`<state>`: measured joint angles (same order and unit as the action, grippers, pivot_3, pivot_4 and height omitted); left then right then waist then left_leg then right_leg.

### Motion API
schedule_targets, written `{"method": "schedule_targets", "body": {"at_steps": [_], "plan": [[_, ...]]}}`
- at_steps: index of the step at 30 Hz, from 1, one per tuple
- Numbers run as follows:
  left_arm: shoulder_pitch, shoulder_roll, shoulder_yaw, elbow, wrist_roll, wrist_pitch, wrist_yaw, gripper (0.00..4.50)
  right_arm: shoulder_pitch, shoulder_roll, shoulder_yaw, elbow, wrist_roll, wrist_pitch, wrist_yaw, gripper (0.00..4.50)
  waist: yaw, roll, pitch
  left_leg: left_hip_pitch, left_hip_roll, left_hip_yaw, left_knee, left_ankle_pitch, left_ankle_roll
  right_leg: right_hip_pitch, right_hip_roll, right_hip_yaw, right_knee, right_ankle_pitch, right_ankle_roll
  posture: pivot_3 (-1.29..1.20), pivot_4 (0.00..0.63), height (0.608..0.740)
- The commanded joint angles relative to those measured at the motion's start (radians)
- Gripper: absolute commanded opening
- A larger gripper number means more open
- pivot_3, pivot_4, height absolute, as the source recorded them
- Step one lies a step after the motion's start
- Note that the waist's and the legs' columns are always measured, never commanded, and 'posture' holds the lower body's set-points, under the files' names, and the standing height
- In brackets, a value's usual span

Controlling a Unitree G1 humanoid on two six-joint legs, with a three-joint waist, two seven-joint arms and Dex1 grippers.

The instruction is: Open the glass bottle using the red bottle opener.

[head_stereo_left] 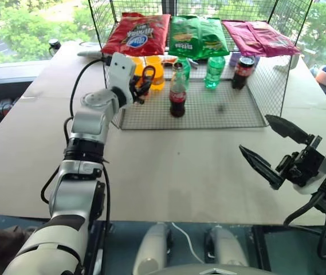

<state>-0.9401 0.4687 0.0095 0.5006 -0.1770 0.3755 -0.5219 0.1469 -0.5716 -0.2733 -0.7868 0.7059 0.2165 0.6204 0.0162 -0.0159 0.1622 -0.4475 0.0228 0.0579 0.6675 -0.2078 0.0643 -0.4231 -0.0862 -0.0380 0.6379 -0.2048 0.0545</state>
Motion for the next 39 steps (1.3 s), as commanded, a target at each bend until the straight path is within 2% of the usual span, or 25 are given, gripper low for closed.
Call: {"method": "schedule_targets", "body": {"at_steps": [1, 7, 11, 18, 23, 26, 30, 32, 34, 36, 39], "plan": [[-0.036, -0.001, 0.023, 0.018, 0.005, -0.049, -0.014, 0.02, -0.012, -0.009, -0.007, -0.039, 0.002, -0.001, -0.012, 4.5, 0.0, 0.0, 0.0, 0.0, 0.0, 0.0, 0.0, 0.0, 0.0, 0.0, 0.0, 0.0, 0.0, 0.0, 0.0, 0.0, 0.15, 0.74], [-0.036, 0.005, 0.041, 0.034, 0.001, -0.067, -0.028, 0.02, -0.004, -0.012, -0.01, -0.046, 0.007, 0.012, -0.028, 4.5, -0.001, 0.0, 0.0, 0.0, 0.0, 0.0, 0.001, 0.0, 0.0, 0.0, 0.0, 0.0, 0.001, 0.002, 0.003, 0.0, 0.15, 0.74], [-0.014, 0.006, 0.072, -0.014, -0.043, -0.062, -0.067, 0.02, -0.001, 0.0, -0.021, -0.051, 0.005, 0.046, -0.091, 4.5, -0.001, 0.0, 0.0, 0.0, 0.0, 0.0, 0.001, 0.0, 0.0, 0.0, 0.0, 0.0, 0.001, 0.002, 0.003, 0.0, 0.15, 0.74], [0.106, 0.028, 0.089, -0.235, -0.155, -0.001, -0.222, 0.02, 0.005, -0.019, -0.006, -0.048, -0.083, 0.09, -0.153, 4.5, 0.002, 0.0, 0.0, 0.0, 0.002, 0.0, 0.001, 0.0, 0.0, 0.0, 0.0, 0.0, 0.001, 0.001, 0.002, 0.0, 0.15, 0.74], [0.154, 0.022, 0.104, -0.325, -0.216, 0.048, -0.258, 0.02, -0.026, -0.08, 0.05, -0.093, -0.133, 0.206, -0.197, 4.5, -0.001, 0.0, 0.0, 0.0, 0.001, -0.001, 0.002, 0.0, 0.0, 0.0, -0.001, 0.0, 0.002, 0.0, -0.001, 0.0, 0.15, 0.74], [0.189, 0.004, 0.153, -0.399, -0.338, 0.195, -0.252, 0.02, -0.048, -0.132, 0.091, -0.112, -0.189, 0.285, -0.225, 4.5, -0.003, 0.0, 0.0, 0.0, 0.002, -0.001, 0.002, 0.0, 0.0, 0.0, -0.001, 0.0, 0.003, 0.0, -0.001, 0.0, 0.15, 0.74], [0.22, -0.045, 0.238, -0.494, -0.582, 0.524, -0.168, 0.02, -0.077, -0.126, 0.185, -0.089, -0.314, 0.296, -0.273, 4.5, -0.003, 0.0, 0.0, 0.0, 0.002, -0.002, 0.002, 0.0, 0.0, 0.0, 0.0, 0.0, 0.004, 0.0, 0.0, 0.0, 0.15, 0.74], [0.228, -0.091, 0.279, -0.538, -0.701, 0.65, -0.103, 0.02, -0.094, -0.113, 0.246, -0.078, -0.374, 0.302, -0.297, 4.5, -0.001, 0.0, 0.0, 0.0, 0.002, -0.002, 0.002, 0.0, 0.0, 0.0, 0.0, 0.0, 0.004, -0.002, 0.003, 0.0, 0.15, 0.74], [0.234, -0.162, 0.308, -0.561, -0.794, 0.752, -0.003, 0.02, -0.122, -0.167, 0.353, -0.089, -0.56, 0.341, -0.352, 4.5, 0.0, -0.001, 0.0, 0.0, 0.001, -0.002, 0.003, 0.0, 0.0, 0.0, -0.001, 0.0, 0.004, -0.002, 0.003, 0.0, 0.15, 0.74], [0.225, -0.229, 0.326, -0.55, -0.863, 0.838, 0.082, 0.02, -0.151, -0.158, 0.414, -0.081, -0.625, 0.393, -0.382, 4.5, 0.0, -0.002, 0.0, 0.0, 0.0, -0.002, 0.004, 0.0, 0.0, 0.0, -0.001, 0.0, 0.004, -0.002, 0.003, 0.0, 0.15, 0.74], [0.2, -0.326, 0.331, -0.511, -0.921, 0.887, 0.177, 0.02, -0.209, -0.095, 0.451, -0.066, -0.635, 0.469, -0.396, 4.5, -0.002, -0.002, 0.0, 0.0, -0.001, -0.004, 0.004, 0.0, 0.0, 0.002, -0.001, 0.0, 0.004, -0.002, 0.003, 0.0, 0.15, 0.74]]}}
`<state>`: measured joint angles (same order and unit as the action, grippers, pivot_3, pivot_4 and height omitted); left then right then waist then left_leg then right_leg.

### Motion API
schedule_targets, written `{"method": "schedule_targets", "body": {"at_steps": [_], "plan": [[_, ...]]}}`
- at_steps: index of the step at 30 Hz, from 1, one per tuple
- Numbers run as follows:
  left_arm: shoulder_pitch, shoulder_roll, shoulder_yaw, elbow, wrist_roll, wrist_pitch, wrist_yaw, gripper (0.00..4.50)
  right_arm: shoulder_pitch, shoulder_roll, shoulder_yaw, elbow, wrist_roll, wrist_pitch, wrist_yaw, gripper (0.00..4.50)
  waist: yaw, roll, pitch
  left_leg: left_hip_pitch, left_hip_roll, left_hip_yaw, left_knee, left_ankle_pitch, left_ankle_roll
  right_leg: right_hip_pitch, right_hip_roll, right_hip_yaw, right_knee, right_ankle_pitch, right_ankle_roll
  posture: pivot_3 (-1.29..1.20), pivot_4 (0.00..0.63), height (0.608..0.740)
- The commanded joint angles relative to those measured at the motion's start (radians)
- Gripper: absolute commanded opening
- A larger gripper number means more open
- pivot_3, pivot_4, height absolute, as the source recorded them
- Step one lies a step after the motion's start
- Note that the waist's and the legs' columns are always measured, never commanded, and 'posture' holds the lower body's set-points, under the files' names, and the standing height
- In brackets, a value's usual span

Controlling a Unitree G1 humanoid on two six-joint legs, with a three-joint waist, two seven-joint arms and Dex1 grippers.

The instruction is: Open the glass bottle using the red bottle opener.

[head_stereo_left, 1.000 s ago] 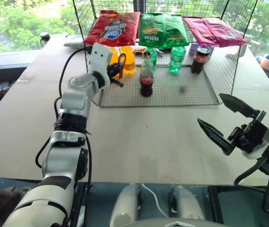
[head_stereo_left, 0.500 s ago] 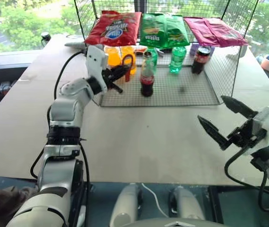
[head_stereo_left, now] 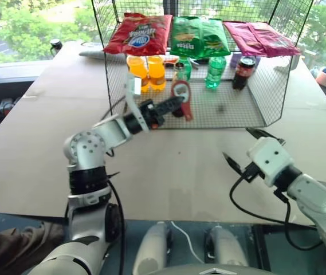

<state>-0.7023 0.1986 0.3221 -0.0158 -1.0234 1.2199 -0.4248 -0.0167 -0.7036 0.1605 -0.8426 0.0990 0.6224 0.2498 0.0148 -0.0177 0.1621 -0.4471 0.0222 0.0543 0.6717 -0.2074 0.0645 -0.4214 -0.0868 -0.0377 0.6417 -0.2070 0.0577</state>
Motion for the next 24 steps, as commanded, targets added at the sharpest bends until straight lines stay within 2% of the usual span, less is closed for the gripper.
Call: {"method": "schedule_targets", "body": {"at_steps": [1, 6, 16, 20, 24], "plan": [[-0.045, -0.076, 0.021, 0.016, -0.084, 0.048, 0.103, 0.02, -0.062, 0.056, 0.022, -0.008, -0.031, 0.09, -0.027, 4.5, 0.0, 0.0, 0.0, 0.0, 0.0, -0.001, 0.0, 0.0, 0.0, 0.0, 0.001, 0.0, 0.0, 0.0, 0.0, 0.0, 0.15, 0.74], [-0.113, -0.212, 0.016, 0.132, -0.072, -0.013, 0.209, 0.02, -0.234, 0.146, 0.07, 0.032, -0.129, 0.289, -0.102, 4.5, 0.0, 0.0, 0.0, 0.0, -0.001, -0.001, 0.0, 0.0, 0.0, 0.0, 0.002, -0.001, 0.001, 0.001, -0.001, 0.0, 0.15, 0.74], [-0.194, -0.394, 0.022, 0.384, 0.041, -0.256, 0.326, 0.02, -0.553, 0.185, 0.278, 0.028, -0.283, 0.749, -0.194, 4.5, -0.001, 0.0, 0.0, -0.001, -0.003, -0.002, -0.001, 0.0, 0.0, -0.001, 0.002, -0.001, 0.0, 0.002, -0.004, 0.0, 0.15, 0.74], [-0.197, -0.437, 0.014, 0.413, 0.059, -0.336, 0.362, 0.02, -0.627, 0.204, 0.359, 0.093, -0.321, 0.814, -0.237, 4.5, -0.001, 0.0, 0.0, -0.002, -0.003, -0.002, -0.001, 0.0, 0.0, -0.002, 0.001, -0.001, 0.0, 0.002, -0.004, 0.0, 0.15, 0.74], [-0.211, -0.466, 0.024, 0.444, 0.054, -0.431, 0.399, 0.02, -0.652, 0.216, 0.446, 0.212, -0.36, 0.775, -0.265, 4.5, 0.0, 0.0, 0.0, -0.002, -0.004, -0.002, -0.001, 0.0, 0.0, -0.002, 0.001, -0.001, 0.0, 0.002, -0.004, 0.0, 0.15, 0.74]]}}
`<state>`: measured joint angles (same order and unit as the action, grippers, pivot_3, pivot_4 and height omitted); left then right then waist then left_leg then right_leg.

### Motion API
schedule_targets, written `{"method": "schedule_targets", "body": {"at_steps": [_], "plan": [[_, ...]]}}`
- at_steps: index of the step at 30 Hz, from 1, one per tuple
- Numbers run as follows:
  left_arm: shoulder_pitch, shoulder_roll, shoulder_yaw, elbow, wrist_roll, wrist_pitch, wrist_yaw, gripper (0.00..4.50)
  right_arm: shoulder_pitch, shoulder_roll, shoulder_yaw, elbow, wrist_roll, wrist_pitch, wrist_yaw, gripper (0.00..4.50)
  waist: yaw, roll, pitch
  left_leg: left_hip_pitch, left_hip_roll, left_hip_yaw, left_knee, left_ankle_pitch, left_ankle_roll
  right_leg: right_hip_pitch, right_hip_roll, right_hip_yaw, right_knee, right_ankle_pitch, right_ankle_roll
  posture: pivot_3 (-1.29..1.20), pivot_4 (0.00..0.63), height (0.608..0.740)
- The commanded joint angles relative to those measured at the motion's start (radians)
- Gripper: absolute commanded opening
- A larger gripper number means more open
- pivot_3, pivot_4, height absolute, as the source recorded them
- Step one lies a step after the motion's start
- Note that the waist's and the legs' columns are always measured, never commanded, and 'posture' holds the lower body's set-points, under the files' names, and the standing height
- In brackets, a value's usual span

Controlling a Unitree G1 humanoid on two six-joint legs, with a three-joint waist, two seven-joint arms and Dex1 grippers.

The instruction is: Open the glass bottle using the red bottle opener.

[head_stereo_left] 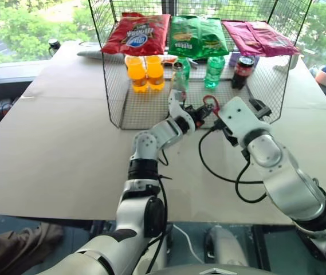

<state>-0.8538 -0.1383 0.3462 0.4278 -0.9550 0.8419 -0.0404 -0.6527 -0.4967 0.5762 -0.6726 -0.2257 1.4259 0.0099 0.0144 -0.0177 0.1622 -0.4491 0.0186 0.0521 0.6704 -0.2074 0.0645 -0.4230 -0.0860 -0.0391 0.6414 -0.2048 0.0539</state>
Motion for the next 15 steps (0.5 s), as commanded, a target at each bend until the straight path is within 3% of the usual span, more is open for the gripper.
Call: {"method": "schedule_targets", "body": {"at_steps": [1, 6, 10, 15], "plan": [[-0.062, -0.132, 0.0, 0.003, -0.022, -0.063, 0.023, 0.02, -0.019, 0.021, 0.034, 0.064, -0.039, -0.046, -0.025, 4.5, 0.0, 0.0, 0.0, 0.0, 0.0, 0.0, 0.0, 0.0, 0.0, 0.0, 0.0, 0.0, 0.0, 0.0, 0.0, 0.0, 0.15, 0.74], [-0.055, -0.144, -0.019, -0.014, -0.057, -0.066, 0.047, 0.02, -0.024, 0.059, 0.043, 0.148, -0.051, -0.129, -0.012, 4.5, -0.001, 0.0, 0.0, 0.0, 0.0, 0.0, 0.0, 0.0, 0.0, 0.0, 0.0, 0.0, 0.0, 0.002, 0.004, 0.0, 0.15, 0.74], [-0.049, -0.147, -0.022, -0.022, -0.09, -0.061, 0.067, 0.0, -0.035, 0.093, 0.036, 0.197, -0.065, -0.195, 0.001, 3.3, -0.003, 0.0, 0.0, 0.0, 0.0, 0.0, 0.0, 0.0, 0.0, 0.0, 0.0, 0.0, 0.0, 0.002, 0.004, 0.0, 0.15, 0.74], [-0.047, -0.143, -0.024, -0.03, -0.14, -0.04, 0.075, 0.0, -0.043, 0.129, 0.037, 0.253, -0.091, -0.255, 0.012, 3.3, -0.003, 0.0, 0.0, 0.0, 0.0, -0.001, 0.0, 0.0, 0.0, 0.0, 0.0, -0.001, 0.0, 0.002, 0.004, 0.0, 0.15, 0.74]]}}
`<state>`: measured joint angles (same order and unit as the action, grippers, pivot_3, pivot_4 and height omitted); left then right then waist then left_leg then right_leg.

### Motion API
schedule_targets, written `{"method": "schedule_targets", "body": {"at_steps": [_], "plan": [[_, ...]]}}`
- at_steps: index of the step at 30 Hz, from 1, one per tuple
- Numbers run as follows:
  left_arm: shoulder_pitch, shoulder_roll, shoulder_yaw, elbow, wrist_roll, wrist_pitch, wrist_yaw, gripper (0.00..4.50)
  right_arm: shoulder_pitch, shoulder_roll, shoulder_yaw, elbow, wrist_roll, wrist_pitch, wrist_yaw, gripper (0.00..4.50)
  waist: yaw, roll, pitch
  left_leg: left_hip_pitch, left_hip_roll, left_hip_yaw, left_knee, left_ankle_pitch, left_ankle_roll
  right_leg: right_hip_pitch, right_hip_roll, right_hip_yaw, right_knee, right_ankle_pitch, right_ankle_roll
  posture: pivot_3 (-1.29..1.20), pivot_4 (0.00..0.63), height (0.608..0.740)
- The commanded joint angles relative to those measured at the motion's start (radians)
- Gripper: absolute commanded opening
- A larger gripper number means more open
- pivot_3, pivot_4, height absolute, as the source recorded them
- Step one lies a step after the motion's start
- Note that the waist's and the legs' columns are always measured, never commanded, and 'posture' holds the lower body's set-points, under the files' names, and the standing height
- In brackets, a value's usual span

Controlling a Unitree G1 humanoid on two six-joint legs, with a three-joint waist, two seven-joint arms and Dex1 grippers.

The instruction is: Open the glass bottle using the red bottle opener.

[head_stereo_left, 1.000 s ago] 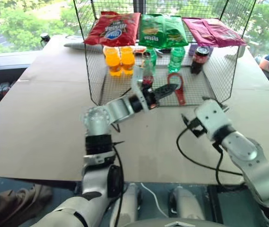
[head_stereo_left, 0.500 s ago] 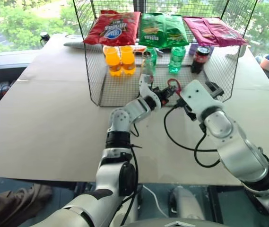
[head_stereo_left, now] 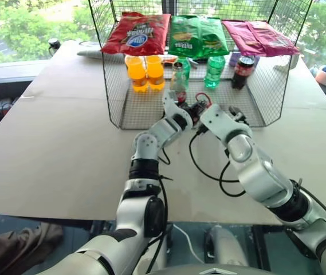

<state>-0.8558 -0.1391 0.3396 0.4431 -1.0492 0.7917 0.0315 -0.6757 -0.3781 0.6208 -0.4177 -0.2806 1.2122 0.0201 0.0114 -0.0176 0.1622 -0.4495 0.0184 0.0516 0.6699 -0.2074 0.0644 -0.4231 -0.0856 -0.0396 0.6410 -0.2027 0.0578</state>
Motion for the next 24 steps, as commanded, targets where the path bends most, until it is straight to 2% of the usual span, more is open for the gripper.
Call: {"method": "schedule_targets", "body": {"at_steps": [1, 11, 21, 24], "plan": [[-0.046, -0.138, -0.018, -0.044, -0.057, 0.018, 0.002, 0.0, -0.022, 0.017, -0.011, 0.013, -0.04, -0.057, 0.003, 3.3, 0.001, 0.0, 0.0, 0.0, 0.0, 0.0, 0.0, 0.0, 0.0, 0.0, 0.0, 0.0, 0.0, 0.0, 0.0, 0.0, 0.15, 0.74], [-0.04, -0.117, -0.028, -0.07, -0.117, 0.043, 0.03, 0.0, -0.03, 0.044, -0.034, 0.109, -0.11, -0.151, 0.015, 3.3, 0.0, 0.0, 0.0, 0.0, 0.0, 0.0, 0.0, 0.0, 0.0, 0.0, 0.0, 0.0, 0.0, 0.0, 0.0, 0.0, 0.15, 0.74], [-0.044, -0.121, -0.024, -0.068, -0.132, 0.035, 0.064, 0.0, -0.039, 0.048, -0.004, 0.131, -0.214, -0.201, 0.048, 3.3, 0.0, 0.0, 0.0, 0.0, 0.0, 0.0, -0.001, 0.0, 0.0, 0.0, 0.0, 0.0, -0.001, 0.0, 0.0, 0.0, 0.15, 0.74], [-0.048, -0.119, -0.017, -0.063, -0.149, 0.037, 0.073, 0.0, -0.031, 0.054, -0.003, 0.134, -0.237, -0.22, 0.061, 2.42, 0.0, 0.0, 0.0, 0.0, 0.0, 0.0, -0.001, 0.0, 0.0, 0.0, 0.0, 0.0, -0.001, 0.0, 0.0, 0.0, 0.15, 0.74]]}}
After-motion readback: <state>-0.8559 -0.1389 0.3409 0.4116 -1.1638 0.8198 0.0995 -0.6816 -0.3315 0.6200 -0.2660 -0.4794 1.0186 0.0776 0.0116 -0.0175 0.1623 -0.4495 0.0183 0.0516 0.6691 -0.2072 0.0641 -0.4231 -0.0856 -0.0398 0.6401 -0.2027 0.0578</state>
